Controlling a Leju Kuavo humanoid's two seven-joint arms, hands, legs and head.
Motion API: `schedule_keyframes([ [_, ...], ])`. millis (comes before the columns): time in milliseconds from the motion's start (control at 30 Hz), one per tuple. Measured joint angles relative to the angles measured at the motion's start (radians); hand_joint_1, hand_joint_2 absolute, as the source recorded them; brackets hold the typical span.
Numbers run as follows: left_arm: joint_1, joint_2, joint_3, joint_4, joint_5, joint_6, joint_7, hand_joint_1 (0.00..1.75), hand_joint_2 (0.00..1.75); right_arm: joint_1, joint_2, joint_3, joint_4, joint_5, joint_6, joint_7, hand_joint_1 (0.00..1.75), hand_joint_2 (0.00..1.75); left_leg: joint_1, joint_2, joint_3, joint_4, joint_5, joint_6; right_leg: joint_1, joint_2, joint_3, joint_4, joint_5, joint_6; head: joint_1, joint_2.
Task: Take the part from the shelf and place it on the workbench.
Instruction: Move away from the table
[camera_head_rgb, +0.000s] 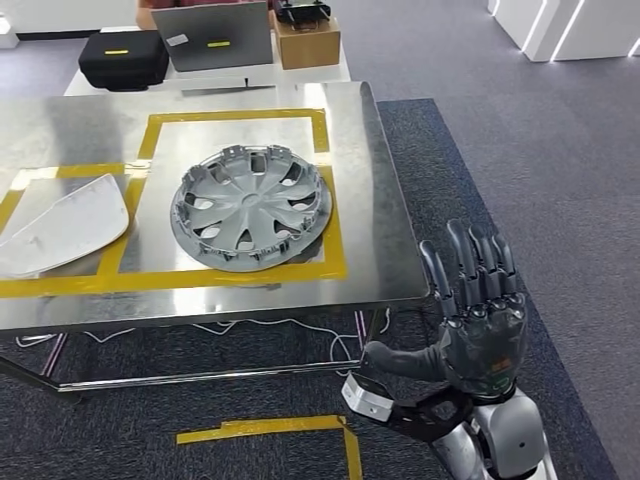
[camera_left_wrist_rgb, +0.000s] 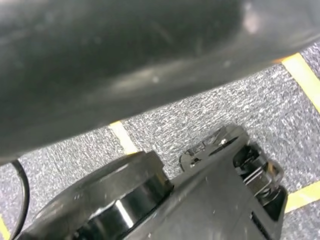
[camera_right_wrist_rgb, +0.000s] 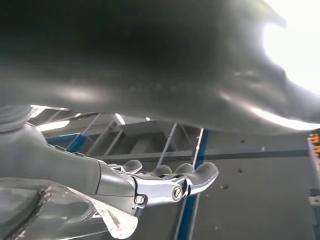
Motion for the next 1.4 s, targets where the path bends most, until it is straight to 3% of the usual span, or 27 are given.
schedule_keyframes([
  [100, 0.004, 0.001, 0.0, 0.0, 0.0, 0.0, 0.0, 0.0, 0.0, 0.008, 0.0, -0.02, 0.013, 0.0, 0.001, 0.009, 0.0, 0.0, 0.011, -0.005, -0.036, 0.146, -0.142, -0.022, -0.005, -0.003, -0.032, 0.003, 0.031, -0.013, -0.006, 0.0],
  [133, 0.004, 0.001, 0.001, 0.0, 0.001, 0.0, 0.0, 0.0, 0.0, 0.012, 0.0, -0.029, 0.019, 0.0, 0.001, 0.015, 0.0, 0.0, 0.015, -0.005, -0.048, 0.213, -0.178, -0.027, -0.005, -0.003, -0.044, 0.007, 0.04, -0.012, -0.006, 0.0],
  [167, 0.005, 0.001, 0.001, 0.0, 0.002, 0.0, 0.0, 0.0, 0.0, 0.017, 0.0, -0.039, 0.026, 0.0, 0.001, 0.021, 0.0, 0.0, 0.019, -0.005, -0.053, 0.262, -0.19, -0.031, -0.006, -0.004, -0.058, 0.013, 0.049, -0.011, -0.006, 0.0],
  [200, 0.005, 0.002, 0.001, 0.0, 0.004, 0.001, 0.0, 0.0, 0.0, 0.023, 0.0, -0.053, 0.033, 0.0, 0.001, 0.027, 0.0, 0.0, 0.022, -0.005, -0.043, 0.282, -0.179, -0.034, -0.007, -0.004, -0.074, 0.021, 0.056, -0.009, -0.006, 0.0],
  [233, 0.006, 0.002, 0.002, 0.0, 0.005, 0.001, -0.001, 0.0, 0.0, 0.03, 0.0, -0.067, 0.04, 0.0, 0.001, 0.033, 0.0, 0.0, 0.026, -0.005, -0.016, 0.264, -0.153, -0.037, -0.01, -0.004, -0.091, 0.032, 0.062, -0.006, -0.006, 0.0],
  [300, 0.006, 0.002, 0.004, 0.0, 0.009, 0.002, -0.002, 0.0, 0.0, 0.042, 0.0, -0.097, 0.049, 0.0, 0.0, 0.04, 0.0, 0.0, 0.031, -0.008, 0.075, 0.143, -0.114, -0.042, -0.013, -0.003, -0.124, 0.054, 0.071, 0.002, -0.006, 0.0],
  [367, 0.007, 0.002, 0.006, 0.0, 0.016, 0.004, -0.004, 0.0, 0.0, 0.052, 0.003, -0.131, 0.06, -0.001, 0.0, 0.039, 0.0, 0.0, 0.031, -0.015, 0.14, 0.031, -0.123, -0.038, -0.012, -0.001, -0.148, 0.07, 0.08, 0.014, -0.006, 0.0],
  [467, 0.01, 0.002, 0.009, 0.0, 0.025, 0.01, -0.007, 0.0, 0.0, 0.071, 0.008, -0.197, 0.091, -0.022, 0.0, 0.045, 0.0, 0.0, 0.026, -0.018, 0.138, 0.002, -0.123, -0.012, -0.014, 0.0, -0.163, 0.075, 0.096, 0.034, -0.006, 0.0],
  [533, 0.013, 0.001, 0.013, 0.0, 0.031, 0.015, -0.011, 0.0, 0.0, 0.085, 0.009, -0.25, 0.12, -0.059, 0.0, 0.037, 0.0, 0.0, 0.026, -0.014, 0.12, -0.001, -0.105, 0.009, -0.017, 0.002, -0.183, 0.107, 0.056, 0.044, -0.005, 0.0],
  [633, 0.014, 0.001, 0.023, 0.0, 0.038, 0.018, -0.017, 0.0, 0.0, 0.092, 0.022, -0.342, 0.168, -0.108, 0.0, -0.027, 0.0, 0.0, 0.02, -0.009, 0.077, -0.001, -0.073, 0.027, -0.017, 0.003, -0.239, 0.279, -0.081, 0.049, 0.0, 0.0],
  [667, 0.014, 0.001, 0.025, 0.0, 0.038, 0.018, -0.018, 0.0, 0.0, 0.093, 0.03, -0.375, 0.184, -0.123, 0.0, -0.061, 0.0, 0.0, 0.016, -0.009, 0.061, -0.001, -0.061, 0.029, -0.016, 0.003, -0.246, 0.331, -0.1, 0.048, 0.0, 0.0],
  [700, 0.016, 0.001, 0.027, 0.0, 0.038, 0.018, -0.019, 0.0, 0.0, 0.095, 0.038, -0.41, 0.201, -0.138, 0.0, -0.096, 0.0, 0.0, 0.011, -0.008, 0.046, 0.0, -0.05, 0.031, -0.015, 0.004, -0.239, 0.357, -0.094, 0.045, 0.0, 0.0],
  [733, 0.017, 0.001, 0.029, 0.0, 0.038, 0.018, -0.019, 0.0, 0.0, 0.094, 0.046, -0.448, 0.219, -0.152, 0.0, -0.133, 0.0, 0.0, 0.008, -0.008, 0.031, 0.0, -0.039, 0.032, -0.014, 0.004, -0.216, 0.349, -0.068, 0.04, 0.0, 0.0],
  [767, 0.019, 0.0, 0.03, 0.0, 0.039, 0.019, -0.019, 0.0, 0.0, 0.089, 0.058, -0.493, 0.241, -0.162, 0.0, -0.178, 0.0, 0.0, 0.005, -0.008, 0.018, 0.001, -0.028, 0.032, -0.011, 0.003, -0.176, 0.306, -0.034, 0.034, 0.0, 0.0],
  [833, 0.021, -0.002, 0.032, 0.0, 0.043, 0.024, -0.019, 0.0, 0.0, 0.063, 0.087, -0.61, 0.303, -0.162, 0.0, -0.274, 0.0, 0.0, 0.001, -0.007, 0.001, 0.003, -0.008, 0.029, -0.001, 0.001, -0.067, 0.154, -0.004, 0.017, 0.0, 0.0],
  [900, 0.021, -0.004, 0.035, 0.0, 0.046, 0.031, -0.018, 0.0, 0.0, 0.033, 0.119, -0.753, 0.383, -0.151, 0.0, -0.349, 0.0, 0.0, 0.001, -0.007, -0.007, 0.0, 0.013, 0.023, 0.008, -0.002, 0.004, 0.032, -0.018, 0.008, -0.001, 0.0],
  [967, 0.024, -0.005, 0.041, 0.001, 0.046, 0.036, -0.017, 0.0, 0.0, 0.016, 0.143, -0.882, 0.463, -0.132, 0.0, -0.377, 0.0, 0.0, 0.003, -0.007, -0.011, -0.006, 0.032, 0.013, 0.008, -0.004, 0.011, 0.001, -0.014, 0.007, 0.0, 0.0],
  [1000, 0.026, -0.005, 0.044, 0.001, 0.047, 0.037, -0.016, 0.0, 0.0, 0.009, 0.15, -0.932, 0.504, -0.115, 0.0, -0.375, 0.0, 0.0, 0.004, -0.008, -0.014, -0.005, 0.027, 0.006, 0.006, -0.005, 0.004, -0.002, -0.002, 0.004, 0.0, 0.0],
  [1033, 0.029, -0.005, 0.047, 0.001, 0.047, 0.038, -0.015, 0.0, 0.0, 0.004, 0.154, -0.982, 0.55, -0.092, 0.0, -0.358, 0.0, 0.0, 0.005, -0.01, -0.019, 0.011, 0.001, -0.001, 0.003, -0.006, -0.003, -0.005, 0.01, -0.001, -0.002, 0.0],
  [1100, 0.031, -0.005, 0.049, 0.001, 0.045, 0.04, -0.01, 0.0, 0.0, 0.008, 0.156, -1.052, 0.662, -0.047, 0.0, -0.251, 0.0, 0.0, 0.01, -0.012, -0.04, 0.107, -0.1, -0.014, -0.002, -0.012, -0.025, -0.007, 0.032, -0.009, -0.006, 0.0],
  [1133, 0.032, -0.005, 0.049, 0.002, 0.043, 0.041, -0.007, 0.0, 0.0, 0.017, 0.15, -1.066, 0.734, -0.029, 0.001, -0.146, 0.0, 0.0, 0.013, -0.012, -0.052, 0.178, -0.151, -0.019, -0.002, -0.015, -0.036, -0.005, 0.042, -0.01, -0.008, 0.0],
  [1167, 0.032, -0.005, 0.049, 0.002, 0.041, 0.043, -0.004, 0.0, 0.0, 0.025, 0.142, -1.06, 0.812, -0.018, 0.001, -0.018, 0.0, 0.0, 0.017, -0.011, -0.059, 0.243, -0.18, -0.024, -0.003, -0.017, -0.048, -0.002, 0.051, -0.01, -0.008, 0.0],
  [1200, 0.032, -0.005, 0.05, 0.002, 0.039, 0.046, -0.002, 0.0, 0.0, 0.03, 0.133, -1.043, 0.885, -0.011, 0.001, 0.107, 0.0, 0.0, 0.02, -0.011, -0.056, 0.284, -0.185, -0.028, -0.004, -0.018, -0.062, 0.003, 0.061, -0.008, -0.008, 0.0],
  [1233, 0.032, -0.005, 0.05, 0.002, 0.037, 0.048, -0.001, 0.0, 0.0, 0.031, 0.125, -1.022, 0.952, -0.007, 0.001, 0.212, 0.0, 0.0, 0.023, -0.011, -0.038, 0.288, -0.167, -0.032, -0.006, -0.017, -0.078, 0.011, 0.069, -0.006, -0.008, 0.0],
  [1300, 0.031, -0.005, 0.05, 0.002, 0.034, 0.051, 0.001, 0.0, 0.0, 0.029, 0.113, -0.986, 1.061, -0.002, 0.001, 0.321, 0.0, 0.0, 0.028, -0.012, 0.046, 0.192, -0.119, -0.037, -0.011, -0.014, -0.113, 0.032, 0.081, 0.001, -0.009, 0.0],
  [1367, 0.029, -0.006, 0.05, 0.002, 0.033, 0.052, 0.003, 0.0, 0.0, 0.022, 0.098, -0.952, 1.168, -0.002, 0.0, 0.37, 0.0, 0.0, 0.029, -0.015, 0.138, 0.053, -0.116, -0.034, -0.011, -0.011, -0.139, 0.053, 0.089, 0.012, -0.01, 0.0],
  [1400, 0.028, -0.006, 0.05, 0.002, 0.03, 0.053, 0.003, 0.0, 0.0, 0.016, 0.087, -0.935, 1.22, -0.006, 0.0, 0.39, 0.0, 0.0, 0.028, -0.016, 0.162, 0.01, -0.125, -0.03, -0.01, -0.011, -0.149, 0.06, 0.094, 0.017, -0.011, 0.0],
])
